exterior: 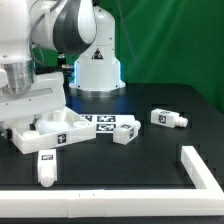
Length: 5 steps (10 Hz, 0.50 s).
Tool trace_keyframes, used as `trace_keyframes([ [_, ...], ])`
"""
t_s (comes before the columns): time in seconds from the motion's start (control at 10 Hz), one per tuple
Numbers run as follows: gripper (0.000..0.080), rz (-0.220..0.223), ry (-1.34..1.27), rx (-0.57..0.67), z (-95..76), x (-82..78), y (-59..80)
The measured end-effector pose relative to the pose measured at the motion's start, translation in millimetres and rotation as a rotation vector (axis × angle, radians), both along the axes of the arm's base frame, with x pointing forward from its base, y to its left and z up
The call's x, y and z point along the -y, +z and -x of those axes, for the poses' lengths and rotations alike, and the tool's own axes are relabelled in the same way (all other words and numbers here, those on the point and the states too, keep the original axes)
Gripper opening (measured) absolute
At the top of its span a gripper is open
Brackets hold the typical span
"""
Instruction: Assemble one leg
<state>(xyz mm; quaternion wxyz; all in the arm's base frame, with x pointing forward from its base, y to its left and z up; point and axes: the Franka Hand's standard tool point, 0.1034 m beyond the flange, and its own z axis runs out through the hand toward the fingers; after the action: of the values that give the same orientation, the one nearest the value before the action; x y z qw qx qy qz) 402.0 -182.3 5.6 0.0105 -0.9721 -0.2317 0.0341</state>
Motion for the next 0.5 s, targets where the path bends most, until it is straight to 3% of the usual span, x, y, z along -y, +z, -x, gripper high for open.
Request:
trace_keyframes([
  [0.1,0.0239,0.0,0.0,0.0,0.1,0.0,-0.2],
  [0.2,0.0239,0.0,0.0,-0.001,0.3,0.0,-0.4],
  [0.3,0.007,0.0,0.0,-0.001,0.5,-0.1,-0.6],
  [0.5,0.0045,0.002,-0.024,-0.001,0.1,-0.3,0.0],
])
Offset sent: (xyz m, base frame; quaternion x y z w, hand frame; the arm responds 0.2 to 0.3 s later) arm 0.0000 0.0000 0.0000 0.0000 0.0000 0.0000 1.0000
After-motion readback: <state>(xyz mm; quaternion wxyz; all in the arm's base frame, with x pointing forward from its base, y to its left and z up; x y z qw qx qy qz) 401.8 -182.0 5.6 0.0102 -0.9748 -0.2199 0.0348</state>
